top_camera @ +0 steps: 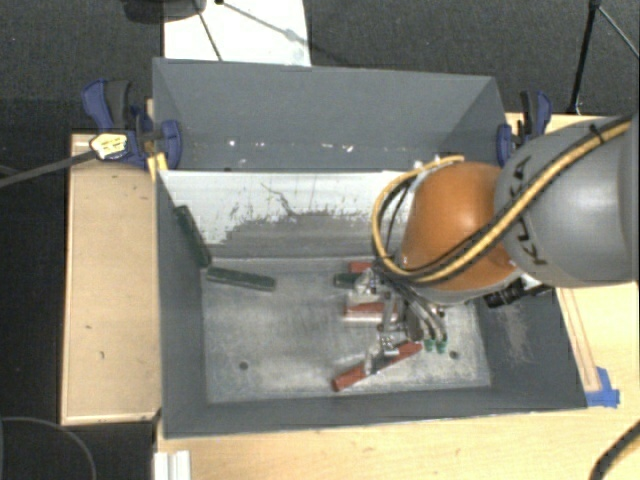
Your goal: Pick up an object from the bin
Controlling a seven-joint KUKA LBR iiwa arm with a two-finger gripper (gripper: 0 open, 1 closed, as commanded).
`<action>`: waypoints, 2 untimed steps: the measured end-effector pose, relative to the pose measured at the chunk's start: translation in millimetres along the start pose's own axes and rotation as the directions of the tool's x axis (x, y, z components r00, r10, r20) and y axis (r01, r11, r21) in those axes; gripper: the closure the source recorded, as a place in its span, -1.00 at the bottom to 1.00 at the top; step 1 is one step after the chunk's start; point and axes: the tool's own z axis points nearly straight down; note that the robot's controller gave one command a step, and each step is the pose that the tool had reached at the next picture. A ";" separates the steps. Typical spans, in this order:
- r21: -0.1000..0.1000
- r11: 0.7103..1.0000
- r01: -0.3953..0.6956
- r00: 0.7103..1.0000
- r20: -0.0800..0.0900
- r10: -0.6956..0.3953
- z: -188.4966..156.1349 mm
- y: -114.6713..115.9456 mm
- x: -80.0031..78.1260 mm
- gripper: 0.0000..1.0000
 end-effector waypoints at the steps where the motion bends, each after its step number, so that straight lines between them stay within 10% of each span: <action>1: 0.000 1.000 -0.001 1.000 0.000 0.001 0.0 0.0 0.0 -1.00; 2: 0.000 0.960 0.280 0.960 -0.014 -0.280 54.9 1.7 21.8 1.00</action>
Offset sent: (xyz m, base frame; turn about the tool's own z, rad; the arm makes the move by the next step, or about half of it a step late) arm -0.0209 0.0021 -0.0605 -0.2850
